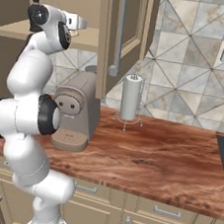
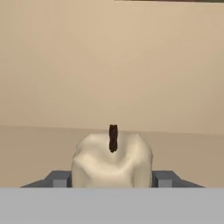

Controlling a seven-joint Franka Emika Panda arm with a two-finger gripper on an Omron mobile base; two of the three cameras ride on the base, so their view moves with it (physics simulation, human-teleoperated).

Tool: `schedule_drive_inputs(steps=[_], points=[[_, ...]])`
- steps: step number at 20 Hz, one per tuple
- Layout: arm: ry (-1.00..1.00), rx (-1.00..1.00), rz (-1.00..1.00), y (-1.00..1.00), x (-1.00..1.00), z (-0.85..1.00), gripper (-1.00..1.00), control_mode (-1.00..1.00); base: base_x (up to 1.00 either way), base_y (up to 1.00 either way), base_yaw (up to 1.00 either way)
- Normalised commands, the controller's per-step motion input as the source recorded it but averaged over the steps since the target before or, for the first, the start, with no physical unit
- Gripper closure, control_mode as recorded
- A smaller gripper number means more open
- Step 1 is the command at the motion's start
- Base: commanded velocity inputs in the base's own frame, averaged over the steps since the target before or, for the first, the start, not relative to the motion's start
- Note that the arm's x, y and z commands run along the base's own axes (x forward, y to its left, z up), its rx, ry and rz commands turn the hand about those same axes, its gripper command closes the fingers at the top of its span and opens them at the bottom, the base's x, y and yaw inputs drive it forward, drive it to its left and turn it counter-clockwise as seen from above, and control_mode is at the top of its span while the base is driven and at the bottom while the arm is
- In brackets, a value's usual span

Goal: Get the candle and the liquor from the cabinet and move them to the dining counter.

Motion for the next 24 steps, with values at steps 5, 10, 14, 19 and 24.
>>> schedule_drive_inputs(steps=[5,10,14,19,24], points=[[-0.05,0.0,0.0,-0.02,-0.72,-0.01,1.0,-1.0,0.0,0.0,0.0],[-0.05,0.0,0.01,-0.01,-0.99,0.04,1.0,-1.0,0.0,0.0,0.0],[0.0,0.0,0.09,-0.14,-1.0,0.16,1.0,-1.0,0.0,0.0,0.0],[0.0,-0.01,0.17,-0.23,-1.0,0.34,1.0,-1.0,0.0,0.0,0.0],[0.02,-0.02,0.21,-0.18,-1.0,0.21,1.0,-1.0,0.0,0.0,0.0]])
